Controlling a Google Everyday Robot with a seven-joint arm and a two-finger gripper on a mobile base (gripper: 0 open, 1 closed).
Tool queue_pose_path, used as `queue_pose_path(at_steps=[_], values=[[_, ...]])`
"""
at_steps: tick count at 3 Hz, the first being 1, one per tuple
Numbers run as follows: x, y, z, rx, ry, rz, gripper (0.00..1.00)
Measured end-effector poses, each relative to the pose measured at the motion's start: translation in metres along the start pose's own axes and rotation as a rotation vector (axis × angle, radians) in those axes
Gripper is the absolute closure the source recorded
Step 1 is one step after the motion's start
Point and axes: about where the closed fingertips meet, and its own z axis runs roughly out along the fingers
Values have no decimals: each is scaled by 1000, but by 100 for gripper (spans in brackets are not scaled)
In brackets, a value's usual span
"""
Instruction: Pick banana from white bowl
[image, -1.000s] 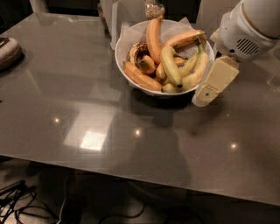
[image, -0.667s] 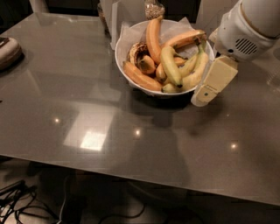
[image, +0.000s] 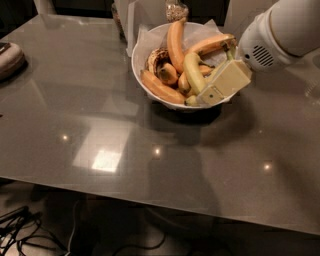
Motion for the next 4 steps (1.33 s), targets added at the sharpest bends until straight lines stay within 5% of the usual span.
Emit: queue_pose_path(at_steps=[1,2,4], values=[[-23,-18,18,73,-111,174,0],[-42,-30,12,112,-190,256,0],[-42,-32,17,96,-209,278,0]])
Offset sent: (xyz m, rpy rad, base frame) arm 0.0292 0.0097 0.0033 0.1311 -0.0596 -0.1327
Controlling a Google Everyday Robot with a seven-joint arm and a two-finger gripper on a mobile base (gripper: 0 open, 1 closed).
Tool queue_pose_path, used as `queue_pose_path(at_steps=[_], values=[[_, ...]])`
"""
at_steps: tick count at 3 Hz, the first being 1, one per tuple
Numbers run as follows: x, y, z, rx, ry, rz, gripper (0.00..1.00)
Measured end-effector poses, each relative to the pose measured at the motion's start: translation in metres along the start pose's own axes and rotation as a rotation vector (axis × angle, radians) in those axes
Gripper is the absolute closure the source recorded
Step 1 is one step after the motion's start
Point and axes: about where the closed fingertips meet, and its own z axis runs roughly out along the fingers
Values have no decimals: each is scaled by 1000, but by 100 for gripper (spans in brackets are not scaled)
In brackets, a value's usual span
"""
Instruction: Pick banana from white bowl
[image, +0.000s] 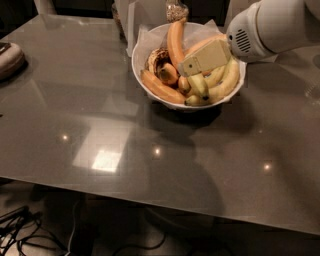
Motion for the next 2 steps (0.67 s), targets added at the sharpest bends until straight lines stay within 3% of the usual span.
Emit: queue_pose_path(at_steps=[1,2], values=[[-6,2,27,-58,-28,57,0],[-11,4,55,-110,-38,116,19]])
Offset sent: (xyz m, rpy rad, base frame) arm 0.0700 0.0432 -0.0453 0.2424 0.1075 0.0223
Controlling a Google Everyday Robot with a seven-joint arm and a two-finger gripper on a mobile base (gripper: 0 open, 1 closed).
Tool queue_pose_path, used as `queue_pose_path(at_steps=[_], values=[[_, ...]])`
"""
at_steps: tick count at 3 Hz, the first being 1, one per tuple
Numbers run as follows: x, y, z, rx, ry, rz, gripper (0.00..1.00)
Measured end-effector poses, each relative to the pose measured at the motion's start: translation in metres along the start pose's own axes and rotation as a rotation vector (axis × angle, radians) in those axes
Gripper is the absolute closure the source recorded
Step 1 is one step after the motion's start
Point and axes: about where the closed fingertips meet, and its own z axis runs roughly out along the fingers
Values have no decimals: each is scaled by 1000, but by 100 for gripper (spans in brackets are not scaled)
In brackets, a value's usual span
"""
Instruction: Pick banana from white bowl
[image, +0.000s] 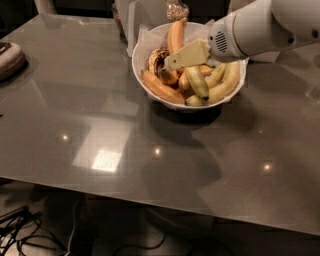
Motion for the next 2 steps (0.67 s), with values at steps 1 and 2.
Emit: queue_pose_path(at_steps=[1,2], values=[[1,0,19,-33,8,38,42],[5,-3,30,-45,23,66,44]])
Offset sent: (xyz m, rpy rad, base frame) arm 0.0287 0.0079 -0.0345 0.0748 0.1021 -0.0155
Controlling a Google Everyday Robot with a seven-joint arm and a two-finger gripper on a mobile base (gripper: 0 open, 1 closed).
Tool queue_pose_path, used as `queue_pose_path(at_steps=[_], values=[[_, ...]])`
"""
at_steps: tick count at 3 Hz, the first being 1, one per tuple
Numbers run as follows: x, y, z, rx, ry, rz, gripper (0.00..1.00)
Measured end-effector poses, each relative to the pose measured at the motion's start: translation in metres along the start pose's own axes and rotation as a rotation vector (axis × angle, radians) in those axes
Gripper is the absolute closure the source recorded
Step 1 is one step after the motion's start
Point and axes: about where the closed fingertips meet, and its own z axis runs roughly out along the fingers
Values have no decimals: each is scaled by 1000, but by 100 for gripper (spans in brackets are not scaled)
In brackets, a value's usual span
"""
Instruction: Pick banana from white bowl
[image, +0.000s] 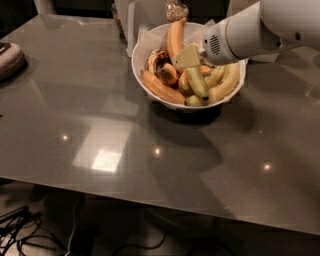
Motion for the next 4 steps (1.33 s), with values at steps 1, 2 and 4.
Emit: queue_pose_path(at_steps=[1,2,4], values=[[3,-6,6,1,13,22,44],[9,-12,9,7,28,42,44],[22,-29,14,42,55,71,52]])
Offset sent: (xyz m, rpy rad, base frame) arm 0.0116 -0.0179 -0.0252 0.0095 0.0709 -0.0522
